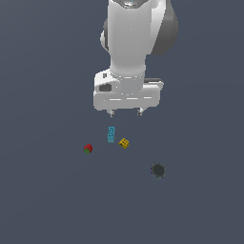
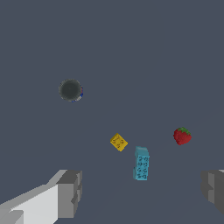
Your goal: Pick up a designated object from a clutter of objects.
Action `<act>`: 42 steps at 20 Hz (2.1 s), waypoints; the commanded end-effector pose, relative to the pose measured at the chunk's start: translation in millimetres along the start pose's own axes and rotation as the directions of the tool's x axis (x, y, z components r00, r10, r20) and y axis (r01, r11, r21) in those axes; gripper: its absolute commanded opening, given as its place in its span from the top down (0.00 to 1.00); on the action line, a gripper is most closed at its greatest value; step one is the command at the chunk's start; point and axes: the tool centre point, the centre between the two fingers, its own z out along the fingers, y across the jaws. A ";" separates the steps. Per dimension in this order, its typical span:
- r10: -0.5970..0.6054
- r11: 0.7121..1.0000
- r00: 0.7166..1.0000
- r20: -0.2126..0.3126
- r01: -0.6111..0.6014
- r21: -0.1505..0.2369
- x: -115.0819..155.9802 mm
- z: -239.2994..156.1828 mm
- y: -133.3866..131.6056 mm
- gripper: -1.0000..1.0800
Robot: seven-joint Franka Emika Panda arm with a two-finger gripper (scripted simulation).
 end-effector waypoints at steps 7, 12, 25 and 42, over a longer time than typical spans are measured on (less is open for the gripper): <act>0.038 0.999 0.999 0.014 -0.038 0.005 -22.9 82.7 25.9 0.04; 0.063 0.998 0.998 0.023 -0.063 0.004 -46.5 131.9 41.2 0.04; 0.106 0.994 0.994 0.038 -0.106 -0.002 -99.5 203.9 62.9 0.04; 0.111 0.994 0.993 0.041 -0.111 -0.003 -107.8 236.4 64.5 0.04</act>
